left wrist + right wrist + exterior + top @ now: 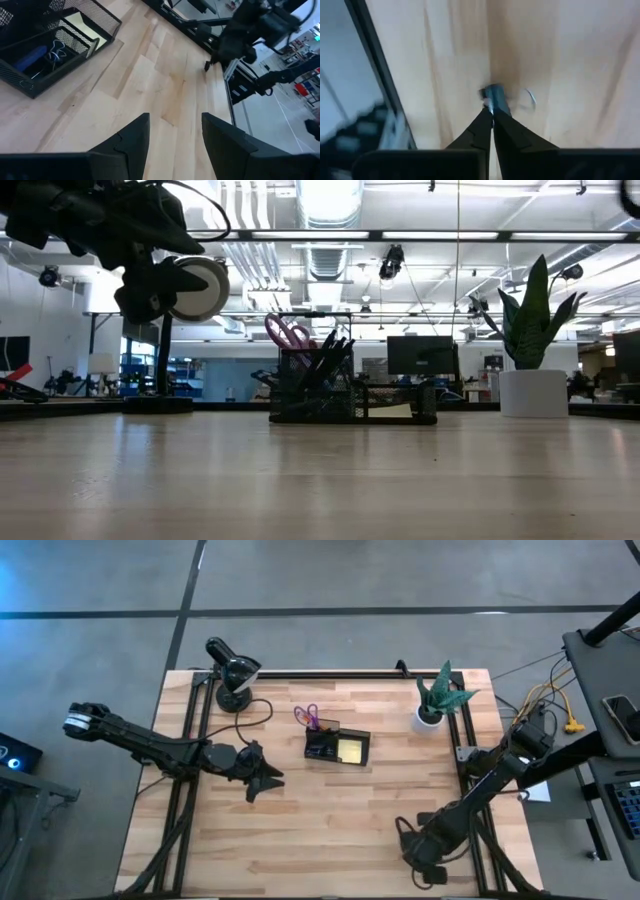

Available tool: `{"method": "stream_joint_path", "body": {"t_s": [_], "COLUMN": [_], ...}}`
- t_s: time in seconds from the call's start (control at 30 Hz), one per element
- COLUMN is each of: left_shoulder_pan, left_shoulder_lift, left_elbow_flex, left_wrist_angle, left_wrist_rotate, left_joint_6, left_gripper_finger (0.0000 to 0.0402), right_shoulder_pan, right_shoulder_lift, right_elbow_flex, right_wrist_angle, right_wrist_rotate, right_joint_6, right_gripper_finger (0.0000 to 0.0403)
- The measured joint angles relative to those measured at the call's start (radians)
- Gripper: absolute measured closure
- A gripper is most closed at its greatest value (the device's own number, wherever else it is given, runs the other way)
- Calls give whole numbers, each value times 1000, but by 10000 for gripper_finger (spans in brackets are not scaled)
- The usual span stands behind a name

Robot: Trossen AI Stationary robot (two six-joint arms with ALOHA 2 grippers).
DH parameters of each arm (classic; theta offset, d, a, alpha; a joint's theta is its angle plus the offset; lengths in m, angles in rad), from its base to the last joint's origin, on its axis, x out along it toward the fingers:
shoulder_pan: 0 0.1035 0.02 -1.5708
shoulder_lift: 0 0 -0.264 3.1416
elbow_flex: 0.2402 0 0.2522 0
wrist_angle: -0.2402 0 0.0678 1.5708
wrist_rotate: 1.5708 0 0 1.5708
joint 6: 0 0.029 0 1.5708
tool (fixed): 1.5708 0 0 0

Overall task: Pick and place office supplies into organizer
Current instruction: Put the black binder clip into the black desk organizer

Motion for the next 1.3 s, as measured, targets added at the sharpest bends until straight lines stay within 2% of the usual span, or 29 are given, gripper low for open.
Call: {"method": "stream_joint_path", "body": {"t_s": [0.17, 0.33, 0.43, 0.57, 0.73, 0.93, 1.3], "left_shoulder_pan": [0, 0, 0, 0, 0, 0, 0], "left_shoulder_lift": [0, 0, 0, 0, 0, 0, 0], "left_elbow_flex": [0, 0, 0, 0, 0, 0, 0], "left_wrist_angle": [0, 0, 0, 1, 1, 2, 1], "left_wrist_rotate": [-3, -13, -23, -23, -23, -23, -22], "left_joint_6": [0, 1, 1, 1, 0, -1, 0], "left_gripper_finger": [240, 240, 240, 240, 240, 240, 240], "right_shoulder_pan": [-94, -257, -382, -541, -673, -728, -736], "right_shoulder_lift": [0, 0, 1, 45, 169, 255, 347], "right_elbow_flex": [103, 190, 213, 237, 311, 429, 490], "right_wrist_angle": [-52, -56, 26, 188, 224, 226, 105], "right_wrist_rotate": [273, 571, 664, 667, 614, 675, 649], "right_joint_6": [23, 2, -85, -261, -459, -538, -542], "right_gripper_finger": [395, 395, 395, 395, 395, 395, 394]}}
